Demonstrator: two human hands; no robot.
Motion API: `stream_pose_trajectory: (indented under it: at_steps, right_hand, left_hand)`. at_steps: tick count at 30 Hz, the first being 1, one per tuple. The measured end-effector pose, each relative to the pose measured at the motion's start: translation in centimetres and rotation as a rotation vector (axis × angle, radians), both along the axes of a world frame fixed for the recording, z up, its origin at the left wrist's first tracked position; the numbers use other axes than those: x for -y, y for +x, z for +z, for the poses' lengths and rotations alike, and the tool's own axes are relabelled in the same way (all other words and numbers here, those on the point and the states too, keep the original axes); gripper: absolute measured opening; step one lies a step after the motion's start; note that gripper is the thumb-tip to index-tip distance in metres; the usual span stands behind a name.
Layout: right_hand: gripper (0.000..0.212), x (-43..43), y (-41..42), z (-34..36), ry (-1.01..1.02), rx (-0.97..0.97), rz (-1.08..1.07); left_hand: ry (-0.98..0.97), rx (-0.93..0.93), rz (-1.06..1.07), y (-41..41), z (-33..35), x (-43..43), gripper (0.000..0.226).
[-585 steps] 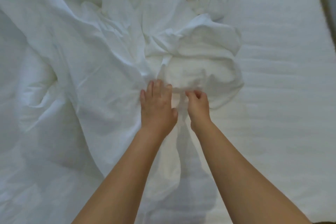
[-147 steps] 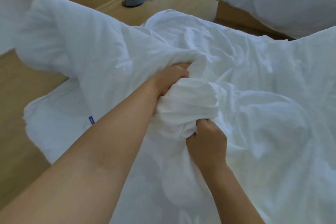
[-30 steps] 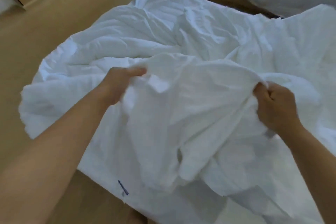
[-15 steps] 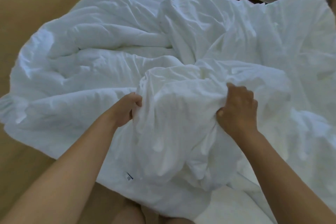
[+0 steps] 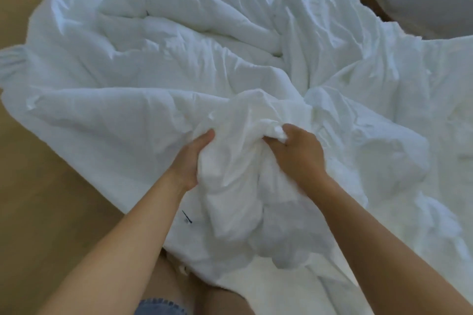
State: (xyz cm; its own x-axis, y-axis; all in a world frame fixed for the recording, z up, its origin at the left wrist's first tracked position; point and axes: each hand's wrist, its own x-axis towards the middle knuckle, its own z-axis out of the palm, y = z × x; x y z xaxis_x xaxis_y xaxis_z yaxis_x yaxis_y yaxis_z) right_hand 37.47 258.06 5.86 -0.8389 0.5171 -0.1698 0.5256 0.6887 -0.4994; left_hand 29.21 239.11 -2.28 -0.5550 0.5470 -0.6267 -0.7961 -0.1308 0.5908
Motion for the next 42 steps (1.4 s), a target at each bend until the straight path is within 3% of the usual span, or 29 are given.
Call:
stream_pose_trajectory:
  at_steps: [3, 5, 8, 12, 15, 18, 20, 22, 24, 26, 28, 30, 33, 36, 39, 42]
  right_hand:
    - [0.039, -2.0, 3.0, 2.5, -0.407, -0.262, -0.360]
    - [0.041, -2.3, 5.9, 2.3, -0.485, -0.259, -0.435]
    - [0.040, -2.1, 9.5, 1.0, -0.514, -0.182, -0.433]
    - [0.038, -3.5, 9.7, -0.2, -0.225, -0.036, -0.427]
    - [0.032, -3.3, 7.4, 0.3, 0.226, 0.237, -0.243]
    - [0.046, 1.1, 5.2, 0.2, 0.521, 0.018, 0.103]
    - [0.051, 5.0, 4.5, -1.0, 0.523, -0.020, 0.413]
    - [0.068, 7.4, 4.4, -2.8, 0.471, 0.266, 0.617]
    - [0.087, 7.0, 4.3, -5.0, 0.539, 0.522, 0.666]
    - [0.077, 5.6, 3.9, -6.2, 0.647, 0.561, 0.644]
    - [0.050, 4.2, 3.0, -6.3, 0.688, 0.504, 0.627]
    - [0.035, 3.2, 1.6, -5.8, 0.619, 0.436, 0.606]
    - [0.028, 2.1, -0.7, -3.8, 0.345, 0.216, 0.328]
    - [0.031, 1.1, -2.9, -1.2, 0.074, 0.066, 0.042]
    - [0.030, 0.9, -4.1, 0.7, -0.137, -0.012, -0.091]
    - [0.025, 1.4, -4.5, 1.5, -0.202, -0.051, -0.112]
  left_hand:
    - [-0.167, -0.113, 0.081, -0.8, 0.4, 1.4, 0.027]
    - [-0.379, -0.235, 0.031, -1.8, -0.1, 3.8, 0.020]
    - [-0.562, -0.252, -0.091, -2.1, -0.8, 6.7, 0.023]
    - [-0.452, -0.249, -0.171, -0.4, -0.5, 6.1, 0.034]
    - [-0.171, -0.075, -0.116, 0.1, 0.2, 6.3, 0.032]
    - [0.006, 0.089, 0.045, 0.8, 0.1, 6.6, 0.037]
    - [-0.017, 0.089, 0.079, 1.4, -0.3, 6.7, 0.038]
    - [-0.029, 0.044, 0.064, 2.1, -1.0, 6.8, 0.032]
    - [-0.122, -0.013, 0.040, 3.2, -2.0, 6.6, 0.023]
    - [-0.296, -0.099, 0.013, 4.3, -2.7, 5.9, 0.021]
    - [-0.411, -0.194, -0.002, 5.5, -3.3, 4.8, 0.023]
    - [-0.360, -0.119, 0.008, 6.3, -3.3, 3.9, 0.028]
    - [0.066, 0.157, 0.094, 6.8, -2.3, 3.6, 0.025]
    - [0.383, 0.084, 0.101, 6.4, -0.8, 3.5, 0.037]
    - [0.269, -0.141, 0.100, 5.7, 1.0, 2.2, 0.034]
    - [0.036, -0.343, 0.058, 4.8, 2.6, 0.9, 0.027]
